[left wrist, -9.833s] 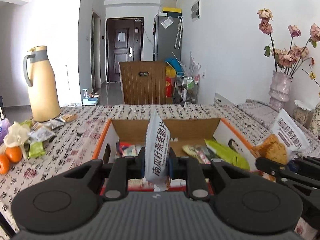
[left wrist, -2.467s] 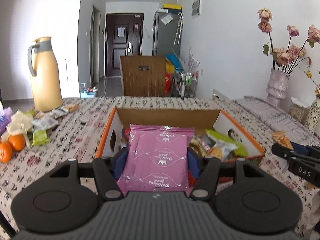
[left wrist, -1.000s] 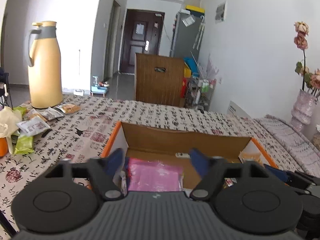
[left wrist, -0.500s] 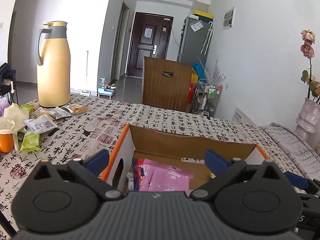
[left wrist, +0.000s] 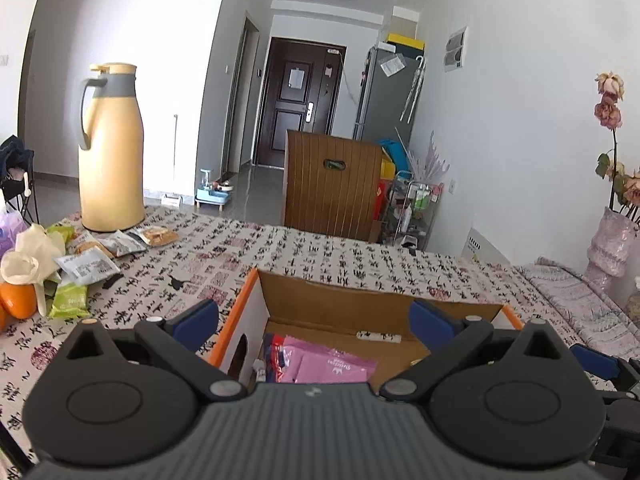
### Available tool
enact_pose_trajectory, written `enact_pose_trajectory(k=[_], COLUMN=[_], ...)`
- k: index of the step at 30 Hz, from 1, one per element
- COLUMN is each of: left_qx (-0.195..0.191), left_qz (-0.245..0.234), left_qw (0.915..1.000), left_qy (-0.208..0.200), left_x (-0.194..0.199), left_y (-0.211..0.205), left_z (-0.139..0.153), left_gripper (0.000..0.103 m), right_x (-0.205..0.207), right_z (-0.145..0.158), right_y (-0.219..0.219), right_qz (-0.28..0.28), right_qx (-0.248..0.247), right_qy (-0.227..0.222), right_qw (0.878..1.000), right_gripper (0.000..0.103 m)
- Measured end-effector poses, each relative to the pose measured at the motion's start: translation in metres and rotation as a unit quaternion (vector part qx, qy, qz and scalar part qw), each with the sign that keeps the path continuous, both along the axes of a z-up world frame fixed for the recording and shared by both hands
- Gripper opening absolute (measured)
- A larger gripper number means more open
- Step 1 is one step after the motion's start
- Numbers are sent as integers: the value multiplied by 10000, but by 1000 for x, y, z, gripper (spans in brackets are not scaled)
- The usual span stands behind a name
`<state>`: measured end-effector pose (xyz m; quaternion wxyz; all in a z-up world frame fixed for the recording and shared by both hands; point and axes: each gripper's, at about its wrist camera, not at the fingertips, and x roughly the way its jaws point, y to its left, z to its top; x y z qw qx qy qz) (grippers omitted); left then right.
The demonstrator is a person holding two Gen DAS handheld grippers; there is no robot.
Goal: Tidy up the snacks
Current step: 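Carry both packets over the box, lower them in and open both grippers, then move both tools back toward the remaining packets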
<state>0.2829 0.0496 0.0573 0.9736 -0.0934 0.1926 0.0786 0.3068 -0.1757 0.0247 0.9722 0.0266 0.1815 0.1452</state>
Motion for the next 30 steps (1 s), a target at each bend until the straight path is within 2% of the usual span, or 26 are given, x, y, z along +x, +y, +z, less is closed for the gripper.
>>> enact_pose_trajectory(k=[6, 14, 26, 30], left_qx=[57, 165, 308, 250], left_qz=[-13, -19, -193, -190], left_qw=[9999, 9998, 9990, 9985], left_qy=[-85, -71, 267, 440], left_x=[-18, -49, -98, -110], left_y=[-1, 2, 11, 19], left_z=[11, 11, -17, -31], left_gripper=[103, 103, 103, 103], right_x=[-17, -50, -91, -99], right_z=[9, 7, -20, -28], right_y=[1, 0, 0, -1], right_qz=[34, 117, 228, 267], right_qx=[-50, -98, -167, -188], right_qy=[-47, 68, 541, 705], right_qw=[10000, 9999, 9981, 9970], right_gripper=[103, 103, 103, 103])
